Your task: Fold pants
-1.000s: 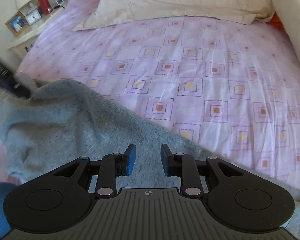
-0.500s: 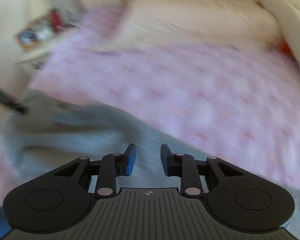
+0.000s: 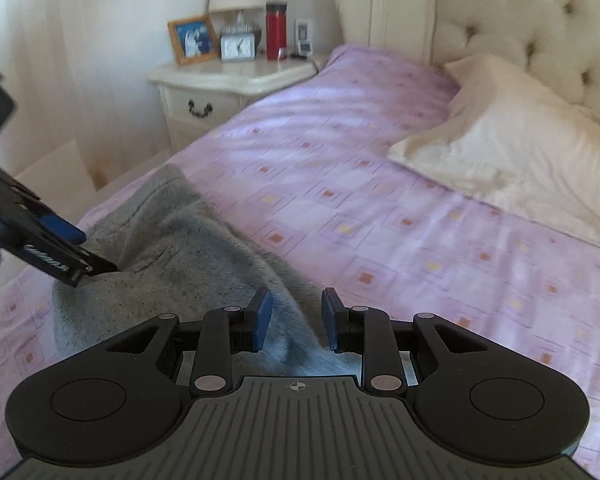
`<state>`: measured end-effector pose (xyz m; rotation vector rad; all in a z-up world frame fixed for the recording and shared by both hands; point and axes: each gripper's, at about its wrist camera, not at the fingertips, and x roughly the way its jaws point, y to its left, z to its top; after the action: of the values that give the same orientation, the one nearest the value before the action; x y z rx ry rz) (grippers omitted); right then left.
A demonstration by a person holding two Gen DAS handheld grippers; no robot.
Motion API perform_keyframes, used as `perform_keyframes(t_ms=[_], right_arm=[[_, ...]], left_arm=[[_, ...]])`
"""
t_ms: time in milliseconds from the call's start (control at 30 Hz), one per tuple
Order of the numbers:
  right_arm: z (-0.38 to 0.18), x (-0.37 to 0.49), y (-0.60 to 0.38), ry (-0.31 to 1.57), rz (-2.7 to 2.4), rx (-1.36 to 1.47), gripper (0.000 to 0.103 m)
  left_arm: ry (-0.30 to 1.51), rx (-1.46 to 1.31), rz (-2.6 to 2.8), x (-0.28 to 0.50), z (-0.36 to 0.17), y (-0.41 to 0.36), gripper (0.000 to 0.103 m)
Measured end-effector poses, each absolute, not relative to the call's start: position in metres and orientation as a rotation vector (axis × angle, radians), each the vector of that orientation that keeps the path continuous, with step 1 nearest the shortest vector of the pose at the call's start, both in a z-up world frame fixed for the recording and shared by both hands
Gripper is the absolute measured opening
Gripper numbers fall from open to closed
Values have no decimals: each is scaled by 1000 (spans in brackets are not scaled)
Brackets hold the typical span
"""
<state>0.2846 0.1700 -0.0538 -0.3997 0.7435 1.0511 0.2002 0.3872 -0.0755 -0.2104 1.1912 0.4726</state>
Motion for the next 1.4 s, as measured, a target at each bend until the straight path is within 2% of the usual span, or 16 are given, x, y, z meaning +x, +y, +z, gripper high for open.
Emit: perform_keyframes(t_ms=[100,133,200,300,467,633,767,867,1033,1200,1267,1300,1400], right_arm=[[-60,287,187,800,1038,-430,27],[-61,287,192,825,1027,-450,22],[-59,278,194,803,1050,-490,6],[-45,249,190,688,1134,-595,6],[-35,248,190,605,1110,-620,6],[-36,261,192,576,1048,-569,5],[-31,237,186,459,1105,-650,5],[-32,225,181,453,1162,-691,6],[-41,216,178,465,1191,-718,6],[-39,227,190,517,1130,-677,7],[-33,236,198,520,1106,-631,12],[-30,242,203,527,1112,-596,19],[-22,252,225,509,1163,-524,23]], left_arm=[[1165,-279,477,190,-76,395,67],[1159,-292,477,189,-77,397,68],[1150,-299,476,188,-78,397,69],[1121,-297,470,182,-80,396,69],[1038,-307,459,167,-78,396,69],[919,-347,430,161,-45,420,68],[864,-289,395,182,-28,454,68],[844,-252,289,206,-23,473,68],[869,-263,142,250,-25,490,69],[1002,-268,135,293,-46,487,69],[1135,-281,147,298,-65,484,65],[1164,-278,161,294,-70,483,64],[1117,-288,218,253,-71,481,64]])
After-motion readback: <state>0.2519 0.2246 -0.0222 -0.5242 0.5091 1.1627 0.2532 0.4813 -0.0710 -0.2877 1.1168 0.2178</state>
